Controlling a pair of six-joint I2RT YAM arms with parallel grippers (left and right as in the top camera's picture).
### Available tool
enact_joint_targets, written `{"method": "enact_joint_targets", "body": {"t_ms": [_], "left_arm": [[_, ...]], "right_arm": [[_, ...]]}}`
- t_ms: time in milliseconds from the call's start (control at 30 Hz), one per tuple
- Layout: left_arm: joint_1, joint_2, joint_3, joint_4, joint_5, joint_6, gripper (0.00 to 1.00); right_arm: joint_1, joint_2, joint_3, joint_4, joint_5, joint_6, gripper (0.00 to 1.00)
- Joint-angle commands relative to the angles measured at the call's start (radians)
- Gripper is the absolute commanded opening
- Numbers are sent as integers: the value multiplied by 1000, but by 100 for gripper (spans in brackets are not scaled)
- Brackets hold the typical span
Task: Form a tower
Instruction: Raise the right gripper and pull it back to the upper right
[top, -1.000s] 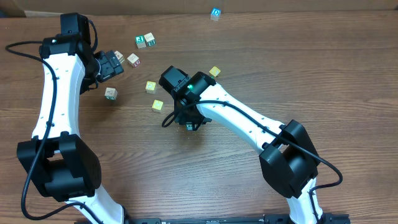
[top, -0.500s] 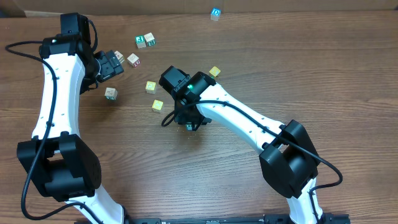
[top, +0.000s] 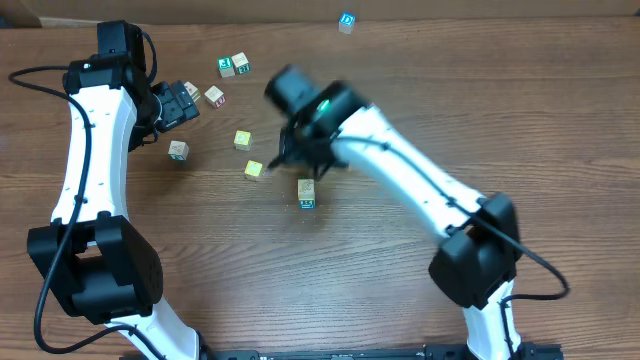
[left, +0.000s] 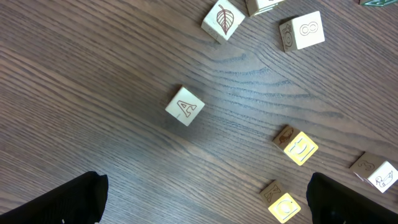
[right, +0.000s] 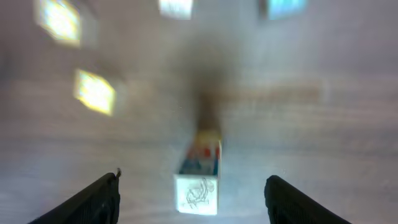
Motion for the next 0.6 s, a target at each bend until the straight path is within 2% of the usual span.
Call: {"method": "enact_joint_targets", "body": {"t_ms": [0, 133, 267, 567], "left_arm": [[-1, -22, 18, 1, 5, 15, 100], [-1, -22, 18, 1, 5, 15, 100], [-1, -22, 18, 1, 5, 15, 100], [-1, -22, 18, 1, 5, 15, 100]], "right_arm": [[-91, -11, 106, 0, 29, -57, 70], [-194, -4, 103, 60, 28, -79, 63], [-262, 37, 100, 97, 7, -79, 62], [-257, 217, 100, 189, 5, -79, 62]]}}
